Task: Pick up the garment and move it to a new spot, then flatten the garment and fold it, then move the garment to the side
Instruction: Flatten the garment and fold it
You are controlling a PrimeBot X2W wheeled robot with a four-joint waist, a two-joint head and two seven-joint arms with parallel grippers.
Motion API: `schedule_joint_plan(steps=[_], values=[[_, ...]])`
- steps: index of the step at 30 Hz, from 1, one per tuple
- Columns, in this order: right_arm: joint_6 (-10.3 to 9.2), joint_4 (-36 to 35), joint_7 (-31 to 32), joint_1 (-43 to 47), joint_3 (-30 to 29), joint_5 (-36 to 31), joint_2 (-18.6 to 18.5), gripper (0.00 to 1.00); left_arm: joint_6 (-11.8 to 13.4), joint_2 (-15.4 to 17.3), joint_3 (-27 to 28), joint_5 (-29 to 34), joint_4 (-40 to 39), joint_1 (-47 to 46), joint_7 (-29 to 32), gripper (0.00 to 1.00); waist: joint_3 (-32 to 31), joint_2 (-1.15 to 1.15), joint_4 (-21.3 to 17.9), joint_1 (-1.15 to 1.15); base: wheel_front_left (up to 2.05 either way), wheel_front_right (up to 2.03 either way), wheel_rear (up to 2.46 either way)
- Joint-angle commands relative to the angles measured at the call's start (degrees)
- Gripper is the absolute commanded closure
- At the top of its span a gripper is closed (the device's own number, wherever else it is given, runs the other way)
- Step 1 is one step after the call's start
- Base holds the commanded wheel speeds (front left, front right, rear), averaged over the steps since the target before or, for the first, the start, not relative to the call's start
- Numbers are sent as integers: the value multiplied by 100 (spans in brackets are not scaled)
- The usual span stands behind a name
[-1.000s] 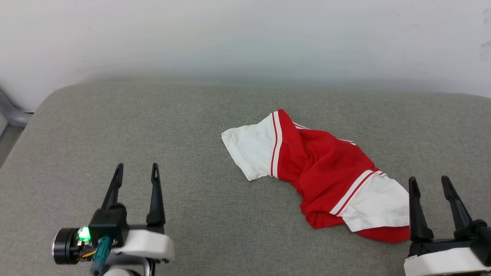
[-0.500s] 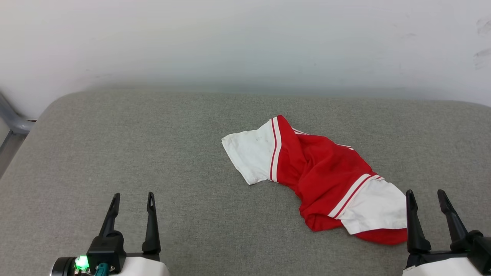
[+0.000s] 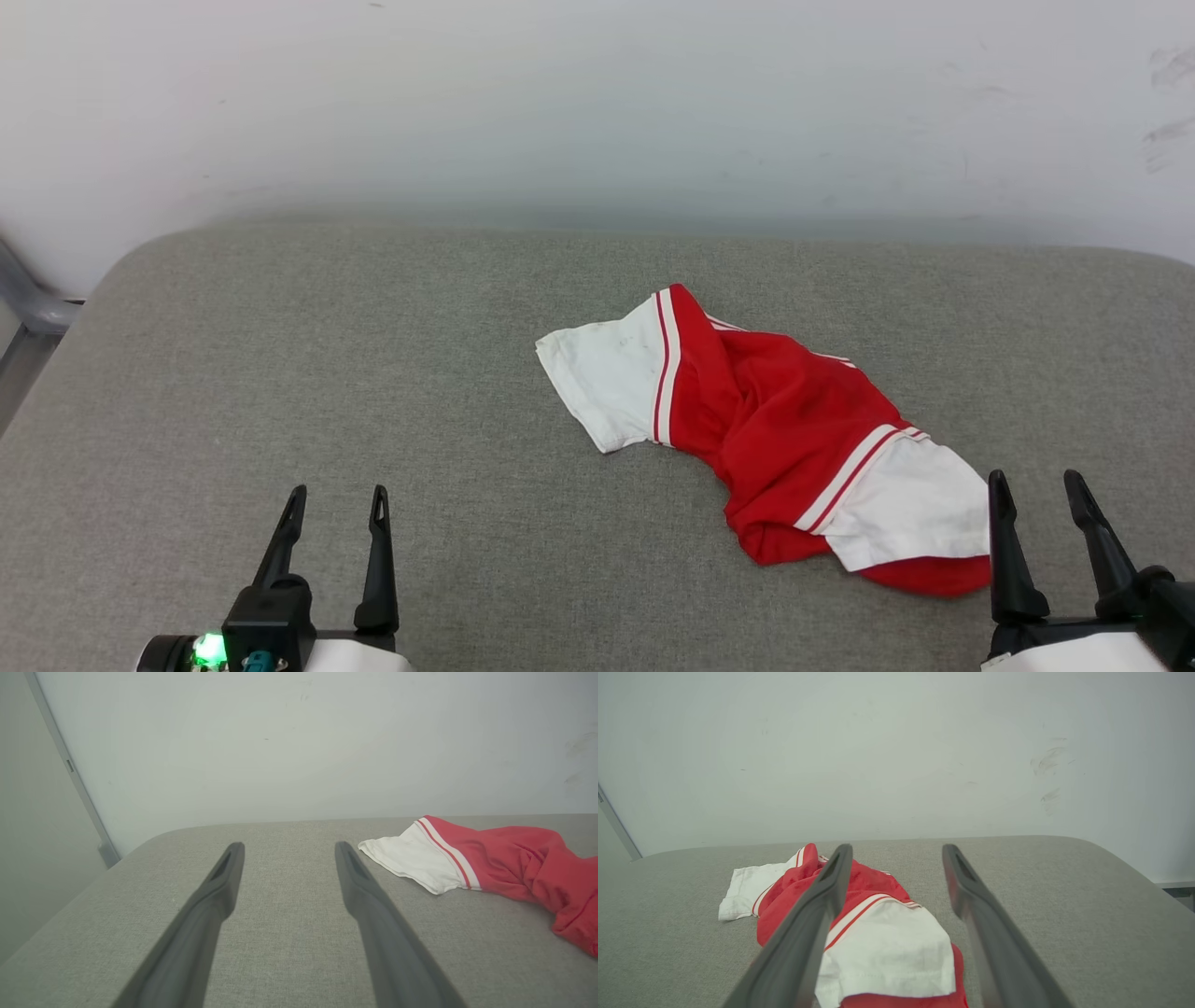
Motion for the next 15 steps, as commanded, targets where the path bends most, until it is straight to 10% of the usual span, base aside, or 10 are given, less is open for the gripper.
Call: schedule_joint_plan(steps=[1,15], values=[[-4,5,-8,72,0,47,12,0,-34,-19,44,53,16,43,-15,0,-3,0,2,0,0,0,0],[-4,0,-8,30,-21,53,12,0,-247,-153,219,191,94,-24,-15,0,9,0,1,0,0,0,0]])
